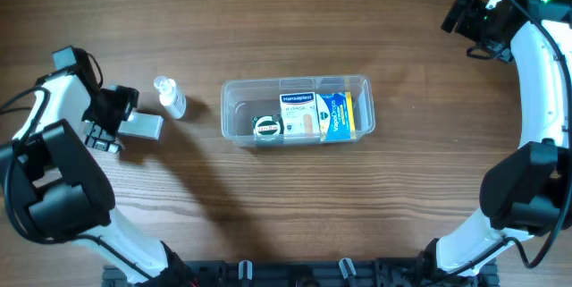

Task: Pack container
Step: 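Move the left gripper to the white Panadol box and grasp it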

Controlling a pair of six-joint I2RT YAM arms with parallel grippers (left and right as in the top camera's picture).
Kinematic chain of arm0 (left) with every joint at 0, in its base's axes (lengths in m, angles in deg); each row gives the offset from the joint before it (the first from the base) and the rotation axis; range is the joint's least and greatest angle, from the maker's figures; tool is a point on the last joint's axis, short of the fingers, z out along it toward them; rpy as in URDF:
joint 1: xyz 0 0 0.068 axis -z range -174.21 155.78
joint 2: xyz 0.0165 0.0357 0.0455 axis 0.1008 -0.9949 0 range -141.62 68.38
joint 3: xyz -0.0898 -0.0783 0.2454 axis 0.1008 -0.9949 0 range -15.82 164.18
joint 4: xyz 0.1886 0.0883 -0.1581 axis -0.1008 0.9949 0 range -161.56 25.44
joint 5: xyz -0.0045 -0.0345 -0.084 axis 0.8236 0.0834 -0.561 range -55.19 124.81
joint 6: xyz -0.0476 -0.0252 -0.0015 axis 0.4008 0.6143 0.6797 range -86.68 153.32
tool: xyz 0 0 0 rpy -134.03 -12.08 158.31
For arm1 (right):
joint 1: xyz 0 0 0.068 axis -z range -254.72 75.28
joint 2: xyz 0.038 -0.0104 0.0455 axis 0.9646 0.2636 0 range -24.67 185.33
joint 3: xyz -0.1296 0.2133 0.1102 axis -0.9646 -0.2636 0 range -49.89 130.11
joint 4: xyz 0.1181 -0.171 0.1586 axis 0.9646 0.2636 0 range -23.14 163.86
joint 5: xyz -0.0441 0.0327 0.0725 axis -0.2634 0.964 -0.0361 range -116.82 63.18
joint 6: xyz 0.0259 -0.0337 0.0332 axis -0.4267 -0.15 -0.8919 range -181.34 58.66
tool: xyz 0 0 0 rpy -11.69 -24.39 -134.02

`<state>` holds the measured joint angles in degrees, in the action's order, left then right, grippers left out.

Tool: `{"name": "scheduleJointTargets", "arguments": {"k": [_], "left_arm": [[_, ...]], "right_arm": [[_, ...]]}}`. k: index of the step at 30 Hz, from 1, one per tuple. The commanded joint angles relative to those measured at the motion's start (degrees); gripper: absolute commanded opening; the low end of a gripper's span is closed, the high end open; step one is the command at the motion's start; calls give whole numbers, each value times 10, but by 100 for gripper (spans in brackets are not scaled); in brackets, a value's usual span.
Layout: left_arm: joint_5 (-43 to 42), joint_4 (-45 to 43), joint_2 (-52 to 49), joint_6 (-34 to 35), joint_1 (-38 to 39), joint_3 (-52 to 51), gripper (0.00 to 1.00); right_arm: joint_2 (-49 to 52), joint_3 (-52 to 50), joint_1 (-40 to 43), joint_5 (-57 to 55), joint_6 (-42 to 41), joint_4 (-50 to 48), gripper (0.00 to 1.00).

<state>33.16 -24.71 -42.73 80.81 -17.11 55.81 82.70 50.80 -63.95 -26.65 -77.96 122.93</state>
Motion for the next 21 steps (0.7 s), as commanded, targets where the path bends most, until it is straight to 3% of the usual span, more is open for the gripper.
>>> {"name": "scheduleJointTargets", "arguments": {"k": [1, 5, 15, 21], "left_arm": [[-3, -9, -22, 10, -3, 6, 98], [-3, -14, -24, 10, -3, 6, 83], [7, -14, -23, 9, -8, 6, 58], [8, -14, -23, -12, -20, 8, 53]], "right_arm": [[-15, 10, -2, 3, -5, -1, 100], [-15, 10, -2, 3, -5, -1, 100], [-15, 10, -2, 3, -5, -1, 100], [-15, 10, -2, 3, -5, -1, 100]]}}
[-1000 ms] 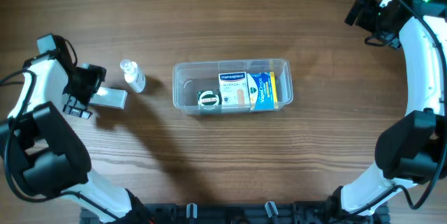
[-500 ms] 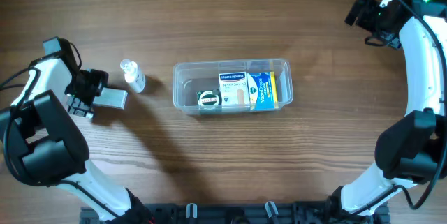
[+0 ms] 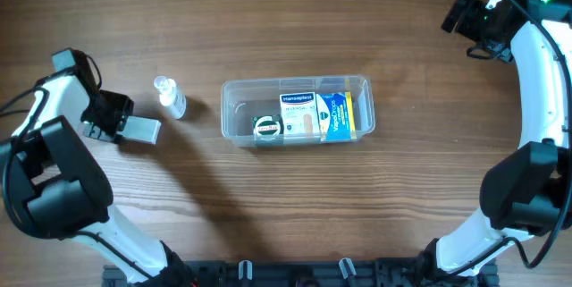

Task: Pack container
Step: 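Move the left gripper to the white Panadol box and grasp it, then lift the Panadol box and lower it into the container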

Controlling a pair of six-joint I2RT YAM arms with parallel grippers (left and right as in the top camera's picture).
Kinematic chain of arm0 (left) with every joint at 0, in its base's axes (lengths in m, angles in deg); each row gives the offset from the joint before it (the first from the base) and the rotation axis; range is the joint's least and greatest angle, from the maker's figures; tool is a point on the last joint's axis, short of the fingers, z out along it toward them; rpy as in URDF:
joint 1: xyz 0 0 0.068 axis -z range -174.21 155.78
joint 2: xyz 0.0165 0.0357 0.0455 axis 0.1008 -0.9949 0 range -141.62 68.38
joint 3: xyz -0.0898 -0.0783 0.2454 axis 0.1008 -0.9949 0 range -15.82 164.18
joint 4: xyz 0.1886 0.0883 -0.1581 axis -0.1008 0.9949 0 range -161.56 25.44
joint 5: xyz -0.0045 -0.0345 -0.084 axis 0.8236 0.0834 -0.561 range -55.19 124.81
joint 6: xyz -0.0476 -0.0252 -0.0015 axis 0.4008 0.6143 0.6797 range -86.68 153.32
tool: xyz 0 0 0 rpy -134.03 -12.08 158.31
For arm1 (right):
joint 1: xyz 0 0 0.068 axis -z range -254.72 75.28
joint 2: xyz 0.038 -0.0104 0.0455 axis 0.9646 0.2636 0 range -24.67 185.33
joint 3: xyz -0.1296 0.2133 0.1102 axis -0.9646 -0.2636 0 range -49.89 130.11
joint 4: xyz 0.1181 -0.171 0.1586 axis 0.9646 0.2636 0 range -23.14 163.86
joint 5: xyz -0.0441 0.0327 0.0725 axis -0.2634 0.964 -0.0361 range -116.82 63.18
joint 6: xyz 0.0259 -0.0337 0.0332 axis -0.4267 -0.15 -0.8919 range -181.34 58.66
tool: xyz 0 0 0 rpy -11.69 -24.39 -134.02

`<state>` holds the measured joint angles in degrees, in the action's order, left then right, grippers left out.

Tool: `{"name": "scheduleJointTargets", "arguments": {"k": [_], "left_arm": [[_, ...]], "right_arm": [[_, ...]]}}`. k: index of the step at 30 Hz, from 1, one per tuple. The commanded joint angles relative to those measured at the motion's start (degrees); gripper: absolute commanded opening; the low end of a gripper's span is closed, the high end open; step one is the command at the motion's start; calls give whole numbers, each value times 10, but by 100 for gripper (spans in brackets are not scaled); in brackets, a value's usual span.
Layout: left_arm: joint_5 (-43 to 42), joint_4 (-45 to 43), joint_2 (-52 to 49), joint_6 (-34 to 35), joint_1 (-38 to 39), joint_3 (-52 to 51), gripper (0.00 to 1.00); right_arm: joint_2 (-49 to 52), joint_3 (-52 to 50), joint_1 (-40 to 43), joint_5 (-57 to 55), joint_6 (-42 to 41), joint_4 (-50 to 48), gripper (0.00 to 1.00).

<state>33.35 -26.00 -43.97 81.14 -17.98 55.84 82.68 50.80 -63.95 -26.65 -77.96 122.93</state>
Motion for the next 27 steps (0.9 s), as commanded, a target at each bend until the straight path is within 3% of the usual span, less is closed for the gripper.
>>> {"name": "scheduleJointTargets", "arguments": {"k": [1, 5, 13, 19, 27], "left_arm": [[6, -1, -9, -33, -16, 11, 52], [6, 1, 5, -56, -32, 16, 45], [1, 17, 126, -56, -49, 30, 45], [-84, 18, 280, -82, -48, 30, 47], [-156, -21, 441, -117, 48, 30, 51]], "right_arm": [[-15, 10, -2, 3, -5, -1, 100], [-15, 10, -2, 3, -5, -1, 100], [-15, 10, -2, 3, -5, -1, 100], [-15, 10, -2, 3, -5, -1, 100], [-15, 10, -2, 3, -5, -1, 100]]}}
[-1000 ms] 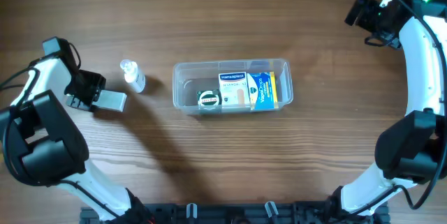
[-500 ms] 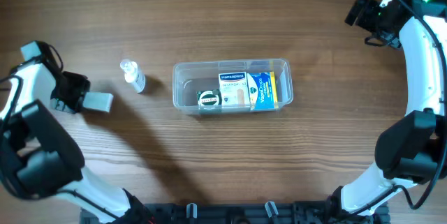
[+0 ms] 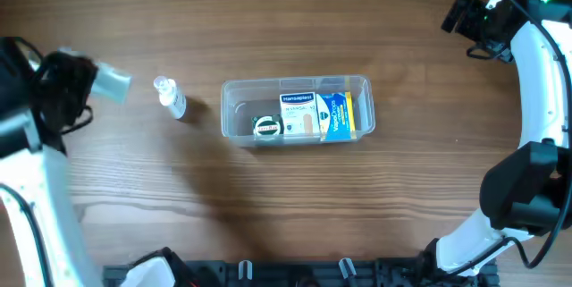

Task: Pack container
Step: 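Lift the Panadol box and lower it into the container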

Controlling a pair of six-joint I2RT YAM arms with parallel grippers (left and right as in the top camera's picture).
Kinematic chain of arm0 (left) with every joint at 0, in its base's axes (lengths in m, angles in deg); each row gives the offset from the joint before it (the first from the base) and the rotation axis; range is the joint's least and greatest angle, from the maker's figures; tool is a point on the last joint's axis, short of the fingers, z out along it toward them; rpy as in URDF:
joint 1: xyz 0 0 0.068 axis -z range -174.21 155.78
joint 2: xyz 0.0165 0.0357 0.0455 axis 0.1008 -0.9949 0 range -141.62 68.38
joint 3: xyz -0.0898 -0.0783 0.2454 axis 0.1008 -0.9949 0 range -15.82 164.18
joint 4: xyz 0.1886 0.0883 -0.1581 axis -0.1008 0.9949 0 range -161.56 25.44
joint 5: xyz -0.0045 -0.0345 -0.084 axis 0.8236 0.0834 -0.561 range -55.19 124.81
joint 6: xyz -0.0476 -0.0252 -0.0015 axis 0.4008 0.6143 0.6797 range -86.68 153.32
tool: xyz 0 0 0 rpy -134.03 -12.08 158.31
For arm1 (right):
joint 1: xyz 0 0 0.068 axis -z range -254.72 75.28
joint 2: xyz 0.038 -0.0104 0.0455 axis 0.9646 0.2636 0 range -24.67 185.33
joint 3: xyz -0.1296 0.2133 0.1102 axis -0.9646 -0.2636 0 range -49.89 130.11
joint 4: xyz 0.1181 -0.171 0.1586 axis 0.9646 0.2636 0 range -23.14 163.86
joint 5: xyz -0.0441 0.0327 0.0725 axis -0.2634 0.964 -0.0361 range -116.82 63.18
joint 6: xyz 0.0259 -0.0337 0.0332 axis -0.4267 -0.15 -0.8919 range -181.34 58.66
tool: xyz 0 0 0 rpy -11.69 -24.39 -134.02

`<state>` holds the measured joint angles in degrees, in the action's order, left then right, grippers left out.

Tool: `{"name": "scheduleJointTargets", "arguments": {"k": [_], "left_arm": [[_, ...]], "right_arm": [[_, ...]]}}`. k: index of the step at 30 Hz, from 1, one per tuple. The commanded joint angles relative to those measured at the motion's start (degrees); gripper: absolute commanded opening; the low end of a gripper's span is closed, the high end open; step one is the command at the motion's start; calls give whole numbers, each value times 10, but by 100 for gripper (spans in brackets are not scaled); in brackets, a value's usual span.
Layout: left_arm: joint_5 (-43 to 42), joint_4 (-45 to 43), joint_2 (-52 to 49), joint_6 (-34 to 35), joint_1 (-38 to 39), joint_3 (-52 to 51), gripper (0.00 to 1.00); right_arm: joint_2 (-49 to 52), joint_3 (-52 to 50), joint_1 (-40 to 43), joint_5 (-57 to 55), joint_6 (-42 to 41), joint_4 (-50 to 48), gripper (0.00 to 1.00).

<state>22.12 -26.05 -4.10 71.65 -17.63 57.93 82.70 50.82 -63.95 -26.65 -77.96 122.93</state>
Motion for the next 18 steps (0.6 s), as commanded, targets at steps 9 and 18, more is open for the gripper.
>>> {"name": "scheduleJointTargets", "arguments": {"k": [9, 18], "left_arm": [[-55, -144, 57, -161, 339, 9, 56], [-55, -219, -60, -322, 528, 9, 55]], "right_arm": [[-15, 10, -2, 3, -5, -1, 100], [-15, 10, -2, 3, -4, -1, 100]]}}
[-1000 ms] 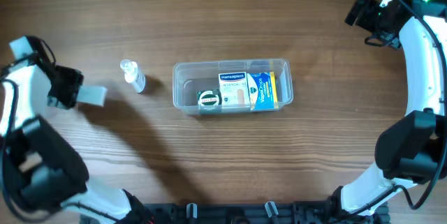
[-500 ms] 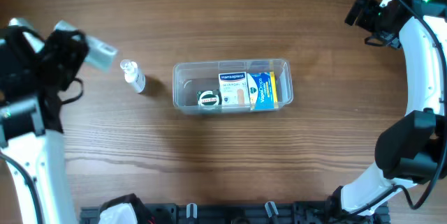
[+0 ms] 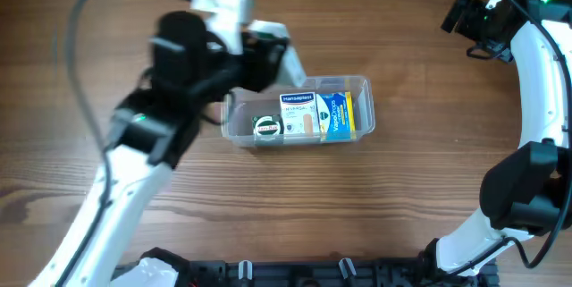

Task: Pack container
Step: 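Lift the Panadol box and lower it into the container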

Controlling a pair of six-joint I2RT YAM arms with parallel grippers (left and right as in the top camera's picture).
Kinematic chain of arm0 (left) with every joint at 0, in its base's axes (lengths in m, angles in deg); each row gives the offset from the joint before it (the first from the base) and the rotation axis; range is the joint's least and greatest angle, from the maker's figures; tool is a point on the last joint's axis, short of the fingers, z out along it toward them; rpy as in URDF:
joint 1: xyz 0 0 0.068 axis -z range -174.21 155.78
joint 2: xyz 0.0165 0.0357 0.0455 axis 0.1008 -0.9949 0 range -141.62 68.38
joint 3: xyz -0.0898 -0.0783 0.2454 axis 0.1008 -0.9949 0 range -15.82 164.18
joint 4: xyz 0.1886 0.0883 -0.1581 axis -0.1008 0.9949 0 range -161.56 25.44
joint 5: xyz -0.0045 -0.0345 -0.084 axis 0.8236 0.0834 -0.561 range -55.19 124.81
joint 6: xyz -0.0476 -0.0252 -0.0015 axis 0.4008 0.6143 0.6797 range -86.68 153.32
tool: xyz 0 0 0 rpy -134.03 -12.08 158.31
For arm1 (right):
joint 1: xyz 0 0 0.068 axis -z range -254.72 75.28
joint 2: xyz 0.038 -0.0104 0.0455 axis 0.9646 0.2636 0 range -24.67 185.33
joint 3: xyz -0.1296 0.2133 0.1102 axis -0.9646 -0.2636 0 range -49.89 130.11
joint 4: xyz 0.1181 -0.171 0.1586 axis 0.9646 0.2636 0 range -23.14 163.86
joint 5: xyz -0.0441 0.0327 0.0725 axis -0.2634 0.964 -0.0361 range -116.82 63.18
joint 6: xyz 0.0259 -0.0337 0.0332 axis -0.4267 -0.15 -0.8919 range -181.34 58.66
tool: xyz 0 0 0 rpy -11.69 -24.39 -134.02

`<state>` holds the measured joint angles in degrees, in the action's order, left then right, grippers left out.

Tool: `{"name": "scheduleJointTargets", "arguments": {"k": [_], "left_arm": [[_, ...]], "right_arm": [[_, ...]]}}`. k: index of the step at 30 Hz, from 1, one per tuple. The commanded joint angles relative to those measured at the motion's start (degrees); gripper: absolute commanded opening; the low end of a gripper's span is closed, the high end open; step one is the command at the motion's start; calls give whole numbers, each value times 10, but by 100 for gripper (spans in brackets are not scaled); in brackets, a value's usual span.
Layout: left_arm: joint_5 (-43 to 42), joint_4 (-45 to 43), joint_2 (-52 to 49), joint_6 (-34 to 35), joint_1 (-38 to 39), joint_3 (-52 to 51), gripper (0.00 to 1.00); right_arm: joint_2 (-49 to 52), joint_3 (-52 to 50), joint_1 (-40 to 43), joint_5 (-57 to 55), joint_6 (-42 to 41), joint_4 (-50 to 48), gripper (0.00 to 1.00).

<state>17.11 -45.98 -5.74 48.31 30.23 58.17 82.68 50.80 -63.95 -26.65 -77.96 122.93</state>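
The clear plastic container [image 3: 362, 86] lies at the table's middle. Inside are a small round tin [image 3: 266, 127], a Hansaplast box [image 3: 299, 113] and a blue and yellow box [image 3: 333, 114]. My left arm is raised close to the camera and blurred. Its gripper [image 3: 279, 59] hangs over the container's left end. A pale shape [image 3: 268, 30] shows by its tip; whether it is held is unclear. My right gripper [image 3: 458, 15] stays at the far right corner, away from the container.
The left arm's big dark body [image 3: 179, 63] covers the table left of the container. The right arm [image 3: 541, 72] runs along the right edge. Bare wooden table [image 3: 295, 206] lies in front of the container.
My left arm has gone from the far left edge of the table to above the container's left end. It now covers the spot where the small spray bottle stood. The right arm is unchanged.
My left gripper was at the left of the table beside a small spray bottle, with a grey block at its tip. It stayed low there, then was lifted at the left edge with the pale block. Now it is over the container.
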Motion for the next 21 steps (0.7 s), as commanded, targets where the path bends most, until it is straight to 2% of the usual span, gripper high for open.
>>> {"name": "scheduleJointTargets", "arguments": {"k": [1, 7, 9, 14, 21], "left_arm": [[-5, -29, -63, -99, 66, 7, 55], [-2, -46, -158, -197, 115, 7, 53], [10, -40, -168, -222, 120, 7, 51], [119, 6, -169, -274, 120, 7, 49], [120, 38, -179, -325, 122, 6, 49]], "right_arm": [[-15, 10, -2, 3, -5, -1, 100], [-15, 10, -2, 3, -5, -1, 100], [-15, 10, -2, 3, -4, -1, 100], [-15, 10, -2, 3, -5, -1, 100], [-15, 10, -2, 3, -5, -1, 100]]}}
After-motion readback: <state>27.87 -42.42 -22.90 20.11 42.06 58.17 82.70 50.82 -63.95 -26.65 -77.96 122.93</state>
